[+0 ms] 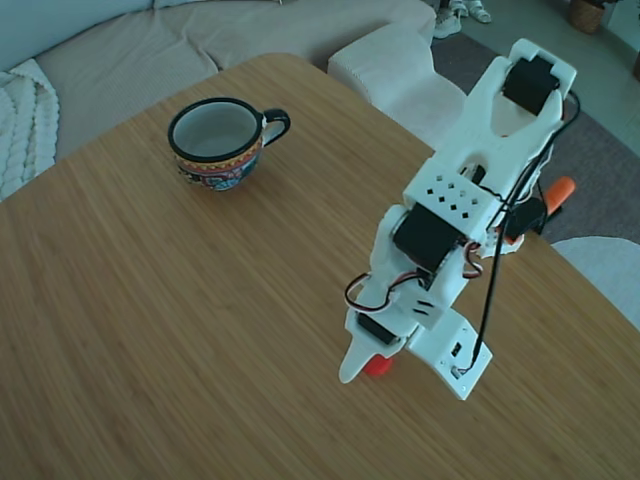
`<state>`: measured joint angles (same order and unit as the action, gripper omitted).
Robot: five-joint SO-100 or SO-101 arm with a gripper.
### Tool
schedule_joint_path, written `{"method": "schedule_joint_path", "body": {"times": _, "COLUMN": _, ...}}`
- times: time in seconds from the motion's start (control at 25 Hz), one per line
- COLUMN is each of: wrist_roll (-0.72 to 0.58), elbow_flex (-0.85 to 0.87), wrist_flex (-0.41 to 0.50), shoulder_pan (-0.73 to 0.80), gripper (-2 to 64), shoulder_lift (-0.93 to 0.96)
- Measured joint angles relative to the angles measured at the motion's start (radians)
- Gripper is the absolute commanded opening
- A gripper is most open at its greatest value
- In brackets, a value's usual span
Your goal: Grasp a red cap and put it in the cup.
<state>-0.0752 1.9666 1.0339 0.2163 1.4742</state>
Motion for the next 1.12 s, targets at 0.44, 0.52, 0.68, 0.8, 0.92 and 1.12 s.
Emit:
{"method": "schedule_joint_path", "body": {"times": 0.44, "wrist_roll": 0.000, "elbow_flex": 0.000, "wrist_flex": -0.035, "shoulder_pan": 0.005, "gripper": 44.4, "shoulder_lift": 0.000}}
{"method": "schedule_joint_path", "body": {"times": 0.52, "wrist_roll": 0.000, "elbow_flex": 0.000, "wrist_flex": -0.035, "shoulder_pan": 0.005, "gripper": 44.4, "shoulder_lift": 0.000}}
{"method": "schedule_joint_path", "body": {"times": 0.68, "wrist_roll": 0.000, "elbow_flex": 0.002, "wrist_flex": -0.035, "shoulder_pan": 0.003, "gripper": 44.3, "shoulder_lift": -0.012}}
{"method": "schedule_joint_path", "body": {"times": 0.8, "wrist_roll": 0.000, "elbow_flex": 0.002, "wrist_flex": -0.028, "shoulder_pan": -0.018, "gripper": 44.1, "shoulder_lift": -0.014}}
{"method": "schedule_joint_path", "body": {"times": 0.92, "wrist_roll": 0.000, "elbow_flex": 0.002, "wrist_flex": -0.028, "shoulder_pan": -0.034, "gripper": 43.8, "shoulder_lift": -0.014}}
{"method": "schedule_joint_path", "body": {"times": 1.12, "wrist_roll": 0.000, "elbow_flex": 0.002, "wrist_flex": -0.028, "shoulder_pan": -0.049, "gripper": 43.8, "shoulder_lift": -0.014}}
